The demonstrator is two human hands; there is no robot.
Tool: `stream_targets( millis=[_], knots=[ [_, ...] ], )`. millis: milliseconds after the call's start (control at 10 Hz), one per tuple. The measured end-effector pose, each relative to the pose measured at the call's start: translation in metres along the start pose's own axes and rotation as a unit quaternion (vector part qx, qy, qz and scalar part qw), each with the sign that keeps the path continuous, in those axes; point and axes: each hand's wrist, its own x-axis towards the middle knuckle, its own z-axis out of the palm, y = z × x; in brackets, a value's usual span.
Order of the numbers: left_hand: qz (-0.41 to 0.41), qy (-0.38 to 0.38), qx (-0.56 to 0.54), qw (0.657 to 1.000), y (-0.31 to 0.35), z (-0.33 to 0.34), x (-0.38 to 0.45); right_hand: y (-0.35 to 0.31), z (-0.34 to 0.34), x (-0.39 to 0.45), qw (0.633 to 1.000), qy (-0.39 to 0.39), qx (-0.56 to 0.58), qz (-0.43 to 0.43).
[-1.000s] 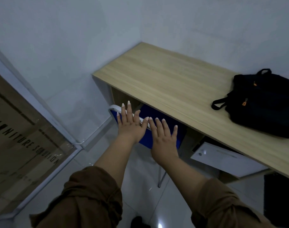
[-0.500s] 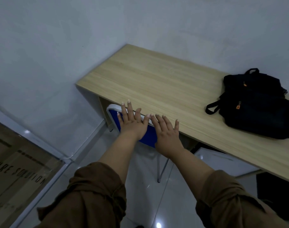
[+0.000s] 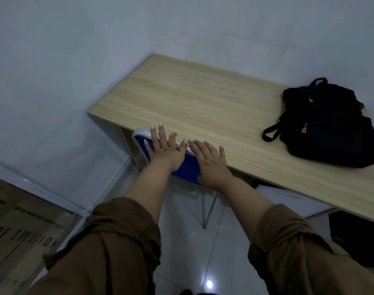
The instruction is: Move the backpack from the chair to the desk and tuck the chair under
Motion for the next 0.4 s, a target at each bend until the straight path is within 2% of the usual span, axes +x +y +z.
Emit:
stream_targets(
  millis=[100,200,300,400],
  knots=[
    [-0.006,-0.042,-0.002,0.999,0.003,-0.008,-0.005,-0.001,-0.005,-0.006,1.0,-0.016,0.017,0.011],
    [-0.022,-0.084,0.054,0.995,0.011,-0.025,-0.013,0.001,-0.01,-0.025,0.995,-0.022,0.089,0.044],
    [-0.007,-0.117,0.119,0.986,0.021,-0.039,-0.018,0.01,-0.014,-0.052,0.978,-0.042,0.187,0.082],
    [0.04,-0.157,0.175,0.971,0.045,-0.05,-0.031,0.034,-0.03,-0.077,0.973,-0.073,0.177,0.125]
  ],
)
